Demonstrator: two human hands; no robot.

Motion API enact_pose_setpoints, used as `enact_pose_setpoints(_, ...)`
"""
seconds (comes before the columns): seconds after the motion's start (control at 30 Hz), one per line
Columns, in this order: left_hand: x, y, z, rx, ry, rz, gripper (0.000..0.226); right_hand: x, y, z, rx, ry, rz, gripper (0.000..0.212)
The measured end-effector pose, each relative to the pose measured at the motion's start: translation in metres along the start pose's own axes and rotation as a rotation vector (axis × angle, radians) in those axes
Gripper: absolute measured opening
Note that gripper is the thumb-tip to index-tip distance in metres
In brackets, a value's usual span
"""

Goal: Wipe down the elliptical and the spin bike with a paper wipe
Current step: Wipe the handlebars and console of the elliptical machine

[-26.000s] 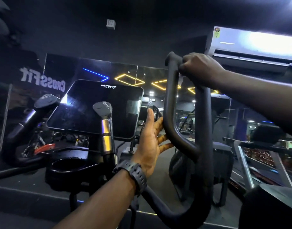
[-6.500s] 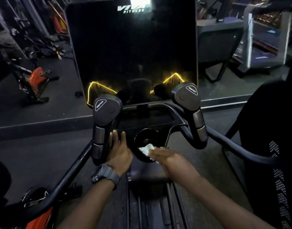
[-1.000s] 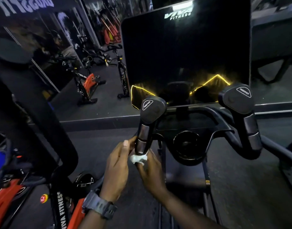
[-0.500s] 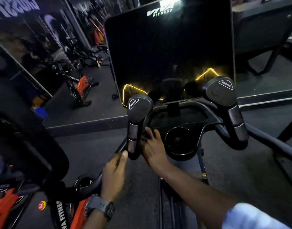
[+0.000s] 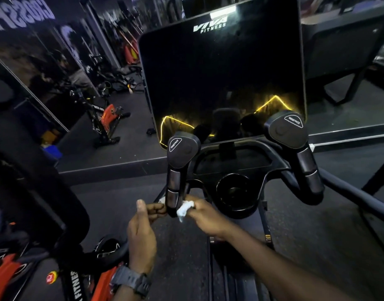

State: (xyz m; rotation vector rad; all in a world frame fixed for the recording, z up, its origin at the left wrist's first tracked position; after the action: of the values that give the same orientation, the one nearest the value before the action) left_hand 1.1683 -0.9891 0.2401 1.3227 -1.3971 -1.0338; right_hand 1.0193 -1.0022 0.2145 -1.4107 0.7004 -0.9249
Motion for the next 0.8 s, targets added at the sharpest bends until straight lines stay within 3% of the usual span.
enact_pose_setpoints(0.1, 0.001, 0.013, -0.001, -0.058, 0.088, 0.048, 0.069, 0.011, 0.001, -0.016, 0.486, 0.141, 0.022, 0.008)
enact_pose_setpoints(0.17, 0.001, 0.024, 0.002, -0.102, 0.129, 0.085, 0.062, 0.026, -0.012, -0.020, 0.703, 0.153, 0.004, 0.025)
enact_pose_setpoints(0.3, -0.002, 0.039, 0.001, -0.144, 0.198, 0.155, 0.055, 0.037, -0.055, -0.011, 0.650, 0.018, -0.110, 0.052)
enact_pose_setpoints(0.4, -0.002, 0.047, 0.000, -0.106, 0.215, 0.180, 0.060, 0.037, -0.031, 0.002, 0.505, -0.025, -0.006, 0.064)
enact_pose_setpoints(0.5, -0.001, 0.050, 0.000, -0.078, 0.203, 0.186, 0.060, 0.044, -0.053, -0.004, 0.621, -0.033, -0.021, 0.060)
enact_pose_setpoints(0.57, -0.001, 0.057, 0.008, -0.067, 0.155, 0.207, 0.058, 0.046, -0.096, -0.026, 0.771, -0.008, -0.193, 0.061)
enact_pose_setpoints(0.67, -0.004, 0.067, 0.017, -0.036, 0.092, 0.224, 0.056, 0.042, -0.113, -0.033, 0.686, 0.020, -0.279, 0.069)
enact_pose_setpoints(0.8, -0.004, 0.069, 0.018, -0.072, 0.046, 0.212, 0.067, 0.033, -0.088, -0.013, 0.616, 0.054, -0.202, 0.055)
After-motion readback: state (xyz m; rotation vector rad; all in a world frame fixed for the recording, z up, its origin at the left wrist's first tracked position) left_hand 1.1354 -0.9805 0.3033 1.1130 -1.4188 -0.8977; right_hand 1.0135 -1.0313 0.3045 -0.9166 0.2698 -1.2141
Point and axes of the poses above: each hand's wrist, its own x-axis towards the middle knuckle, its own z-axis out of the palm, y = z × x, the point moved 10 cm from there along x, towards the middle knuckle, and after that the axes turned 12 degrees about -y, right-handed, at the moved point
